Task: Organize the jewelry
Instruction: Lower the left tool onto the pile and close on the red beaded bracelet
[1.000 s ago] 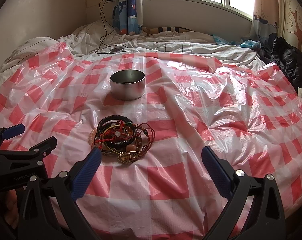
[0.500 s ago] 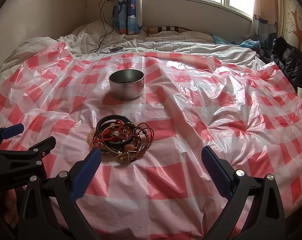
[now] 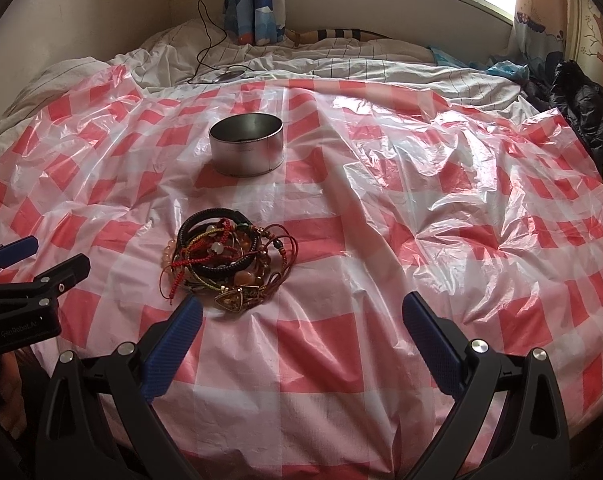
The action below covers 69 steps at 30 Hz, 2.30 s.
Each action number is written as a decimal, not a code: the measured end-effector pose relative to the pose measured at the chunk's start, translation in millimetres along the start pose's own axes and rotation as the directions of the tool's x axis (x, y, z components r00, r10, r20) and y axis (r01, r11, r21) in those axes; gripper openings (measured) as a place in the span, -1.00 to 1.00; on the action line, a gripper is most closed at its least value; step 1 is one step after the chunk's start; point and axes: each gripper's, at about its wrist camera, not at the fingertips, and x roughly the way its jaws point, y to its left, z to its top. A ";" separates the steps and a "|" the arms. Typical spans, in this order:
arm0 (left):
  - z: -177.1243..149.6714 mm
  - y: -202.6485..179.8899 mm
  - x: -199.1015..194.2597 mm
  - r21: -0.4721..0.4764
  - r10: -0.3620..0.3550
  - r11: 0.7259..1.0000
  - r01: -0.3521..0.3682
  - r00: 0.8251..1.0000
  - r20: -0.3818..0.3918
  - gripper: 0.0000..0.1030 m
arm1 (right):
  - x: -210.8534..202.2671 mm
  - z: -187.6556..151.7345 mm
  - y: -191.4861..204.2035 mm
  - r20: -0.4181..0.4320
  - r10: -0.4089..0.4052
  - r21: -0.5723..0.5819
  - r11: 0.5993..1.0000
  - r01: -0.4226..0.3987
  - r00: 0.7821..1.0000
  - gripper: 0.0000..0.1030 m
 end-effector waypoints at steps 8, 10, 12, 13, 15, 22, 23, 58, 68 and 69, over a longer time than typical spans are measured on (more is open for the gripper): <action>1.6 -6.1 4.5 0.023 0.011 1.000 -0.011 1.000 -0.004 0.85 | 14.2 4.9 13.4 -0.048 0.071 -0.096 0.993 -0.075 0.996 0.86; 2.1 -4.8 3.9 0.017 -0.011 1.000 0.011 1.000 0.003 0.85 | 16.0 7.2 17.0 -0.046 0.093 -0.119 0.988 -0.098 0.995 0.86; 2.6 -4.5 3.0 0.015 -0.052 0.999 0.052 0.999 0.013 0.85 | 19.8 11.7 14.8 -0.041 0.114 -0.109 0.987 -0.118 0.993 0.86; 2.8 -5.1 2.6 0.017 -0.079 0.997 0.079 0.997 0.018 0.85 | 23.2 14.4 11.4 -0.041 0.122 -0.092 0.988 -0.126 0.992 0.86; 3.1 -8.7 1.4 0.032 -0.151 0.988 0.150 0.988 0.026 0.85 | 31.5 20.4 3.6 -0.041 0.117 -0.046 0.992 -0.119 0.992 0.86; -0.4 -49.3 4.7 0.157 -0.231 0.962 0.225 0.973 0.019 0.85 | 39.2 28.1 -30.5 -0.020 0.107 0.127 0.987 -0.103 0.994 0.86; -1.5 -56.1 6.2 0.175 -0.231 0.958 0.225 0.973 0.013 0.85 | 39.0 28.2 -34.1 -0.016 0.109 0.143 0.984 -0.105 0.994 0.86; -10.3 -82.4 19.9 0.142 -0.517 0.839 0.525 0.851 -0.096 -0.88 | 35.3 28.1 -64.4 0.029 0.132 0.274 0.952 -0.135 0.991 0.86; -9.5 -78.9 11.7 0.153 -0.440 0.886 0.438 0.898 -0.025 -0.59 | 35.0 27.6 -66.3 0.033 0.147 0.285 0.947 -0.150 0.989 0.86; -8.1 -78.0 11.2 0.152 -0.426 0.893 0.423 0.905 -0.015 -0.37 | 35.1 27.6 -66.2 0.033 0.148 0.285 0.947 -0.151 0.988 0.86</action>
